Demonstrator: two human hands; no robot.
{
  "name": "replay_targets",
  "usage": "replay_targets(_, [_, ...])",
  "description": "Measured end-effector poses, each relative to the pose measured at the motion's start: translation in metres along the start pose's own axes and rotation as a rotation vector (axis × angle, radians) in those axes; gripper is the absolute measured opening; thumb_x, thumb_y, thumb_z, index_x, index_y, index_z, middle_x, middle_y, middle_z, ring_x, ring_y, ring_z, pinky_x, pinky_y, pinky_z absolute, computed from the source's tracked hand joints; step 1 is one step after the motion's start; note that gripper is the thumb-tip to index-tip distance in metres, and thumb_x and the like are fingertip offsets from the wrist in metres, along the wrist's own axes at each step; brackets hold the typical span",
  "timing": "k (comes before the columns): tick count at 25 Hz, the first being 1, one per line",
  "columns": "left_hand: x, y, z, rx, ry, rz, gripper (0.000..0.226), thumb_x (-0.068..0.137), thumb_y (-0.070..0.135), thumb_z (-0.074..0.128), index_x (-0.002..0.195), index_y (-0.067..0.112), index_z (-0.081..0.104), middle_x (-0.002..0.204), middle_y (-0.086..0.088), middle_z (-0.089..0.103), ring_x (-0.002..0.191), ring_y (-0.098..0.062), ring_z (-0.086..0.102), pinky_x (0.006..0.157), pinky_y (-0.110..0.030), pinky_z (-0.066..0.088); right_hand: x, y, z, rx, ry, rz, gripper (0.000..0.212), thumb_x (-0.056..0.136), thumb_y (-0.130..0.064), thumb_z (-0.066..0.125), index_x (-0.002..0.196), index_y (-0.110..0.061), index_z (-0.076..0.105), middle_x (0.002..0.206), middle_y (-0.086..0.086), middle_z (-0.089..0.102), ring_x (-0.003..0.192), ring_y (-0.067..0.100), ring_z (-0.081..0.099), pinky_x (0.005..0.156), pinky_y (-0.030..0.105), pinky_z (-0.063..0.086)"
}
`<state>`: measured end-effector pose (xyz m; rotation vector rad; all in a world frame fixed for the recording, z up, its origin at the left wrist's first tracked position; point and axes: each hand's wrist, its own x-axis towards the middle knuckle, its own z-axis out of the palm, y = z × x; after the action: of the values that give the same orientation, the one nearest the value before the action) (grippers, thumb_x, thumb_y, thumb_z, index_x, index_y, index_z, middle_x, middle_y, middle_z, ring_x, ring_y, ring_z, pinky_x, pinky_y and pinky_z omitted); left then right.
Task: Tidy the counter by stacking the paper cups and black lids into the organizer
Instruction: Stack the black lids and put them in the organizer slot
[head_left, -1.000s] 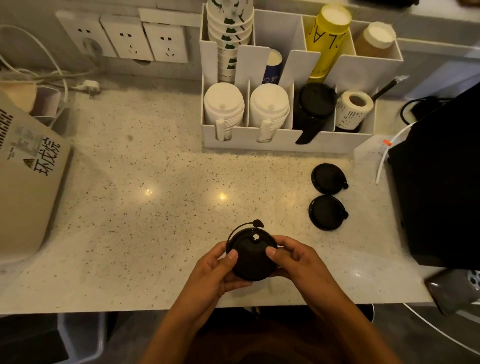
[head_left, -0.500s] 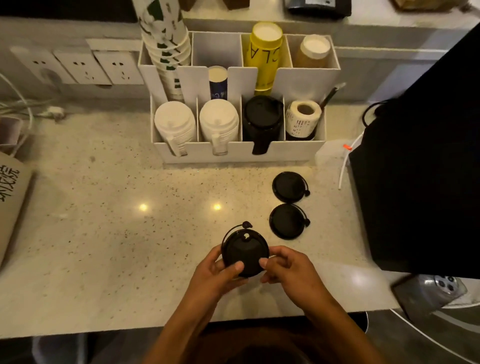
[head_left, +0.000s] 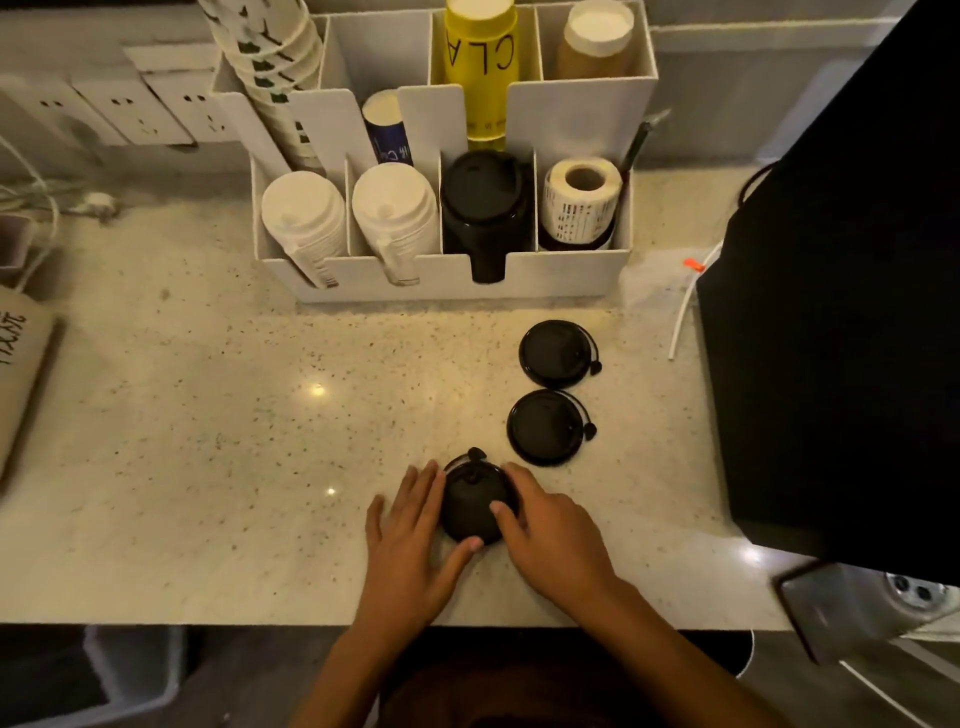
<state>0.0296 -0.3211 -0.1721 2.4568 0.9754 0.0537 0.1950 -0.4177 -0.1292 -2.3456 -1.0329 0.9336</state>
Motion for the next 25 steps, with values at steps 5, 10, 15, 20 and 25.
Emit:
replay_targets(5, [-0.004,-0.001,0.012,0.051,0.032,0.01,0.081,0.095,0.07,0.036,0.159,0.021,0.024,0.168,0.002,0.018,0.155,-0.018,0.011,0.121,-0.058,0.011,0.005,0.013,0.002,-0.221,0.005,-0.076,0.055,0.1,-0.058,0.032,0.152,-0.045,0.024,0.094,0.005,0.073,0.078,0.022,0.067,0.065,0.034,0.055])
replay_targets(10, [-0.001,-0.001,0.013,0.112,0.04,0.04,0.082,0.094,0.069,0.04,0.156,0.017,0.03,0.167,0.0,0.022,0.155,-0.019,0.013,0.12,-0.06,0.014,0.014,0.019,-0.011,-0.21,-0.005,-0.079,0.055,0.096,-0.062,0.041,0.147,-0.044,0.036,0.104,0.003,0.073,0.089,0.024,0.068,0.069,0.036,0.057])
replay_targets(15, [-0.001,0.002,0.012,0.11,0.057,0.025,0.082,0.092,0.069,0.044,0.155,0.018,0.032,0.166,0.001,0.025,0.155,-0.019,0.015,0.12,-0.061,0.015,0.022,0.023,-0.028,-0.032,0.357,0.021,0.057,0.083,-0.064,0.061,0.125,-0.031,0.043,0.114,-0.001,0.051,0.094,0.018,0.059,0.067,0.029,0.049])
replay_targets(20, [-0.001,0.002,0.012,0.097,0.07,0.021,0.083,0.092,0.069,0.044,0.155,0.017,0.033,0.166,0.001,0.025,0.154,-0.018,0.015,0.12,-0.061,0.016,0.048,0.027,-0.035,-0.162,0.389,0.134,0.102,0.067,-0.082,0.062,0.139,-0.015,0.036,0.128,0.01,0.037,0.114,0.027,0.047,0.082,0.038,0.054])
replay_targets(25, [-0.001,0.003,0.011,0.073,0.075,0.021,0.085,0.093,0.07,0.043,0.157,0.016,0.029,0.166,0.0,0.025,0.154,-0.017,0.016,0.119,-0.062,0.018,0.052,0.026,-0.025,-0.19,0.342,0.138,0.095,0.065,-0.075,0.071,0.131,-0.013,0.041,0.125,0.013,0.039,0.111,0.031,0.048,0.084,0.042,0.056])
